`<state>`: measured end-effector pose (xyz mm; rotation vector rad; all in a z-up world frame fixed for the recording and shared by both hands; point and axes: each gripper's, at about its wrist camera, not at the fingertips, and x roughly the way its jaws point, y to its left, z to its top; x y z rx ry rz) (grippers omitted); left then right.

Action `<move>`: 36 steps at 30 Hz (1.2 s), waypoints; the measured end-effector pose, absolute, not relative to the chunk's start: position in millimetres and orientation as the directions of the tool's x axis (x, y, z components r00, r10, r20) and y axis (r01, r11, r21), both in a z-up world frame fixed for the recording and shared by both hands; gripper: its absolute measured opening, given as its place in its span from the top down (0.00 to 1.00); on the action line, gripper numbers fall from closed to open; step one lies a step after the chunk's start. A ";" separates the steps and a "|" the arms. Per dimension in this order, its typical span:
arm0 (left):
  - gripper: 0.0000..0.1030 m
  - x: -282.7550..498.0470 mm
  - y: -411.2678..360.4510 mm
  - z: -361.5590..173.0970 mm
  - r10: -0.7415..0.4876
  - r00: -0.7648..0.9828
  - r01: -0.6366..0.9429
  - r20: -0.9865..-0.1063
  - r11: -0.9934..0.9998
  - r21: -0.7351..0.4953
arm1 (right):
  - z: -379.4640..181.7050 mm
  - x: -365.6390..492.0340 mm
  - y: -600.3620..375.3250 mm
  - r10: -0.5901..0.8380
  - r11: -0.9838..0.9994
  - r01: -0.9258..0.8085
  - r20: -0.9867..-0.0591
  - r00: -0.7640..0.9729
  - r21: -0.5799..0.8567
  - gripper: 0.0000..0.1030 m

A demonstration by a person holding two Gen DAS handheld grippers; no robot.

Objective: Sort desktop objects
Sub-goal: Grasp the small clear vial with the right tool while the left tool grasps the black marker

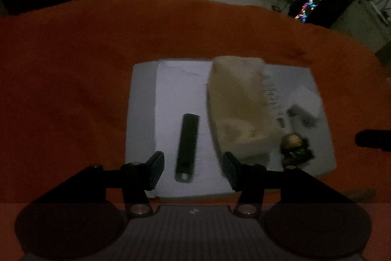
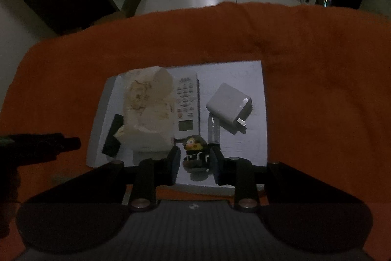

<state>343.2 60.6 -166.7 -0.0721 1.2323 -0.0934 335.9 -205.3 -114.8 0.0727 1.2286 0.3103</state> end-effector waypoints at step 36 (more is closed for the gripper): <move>0.78 387.5 38.1 -252.9 -0.091 0.145 0.079 -0.985 0.994 -0.080 | -238.9 392.6 -165.0 0.050 0.971 -0.240 -0.982 0.181 0.005 0.73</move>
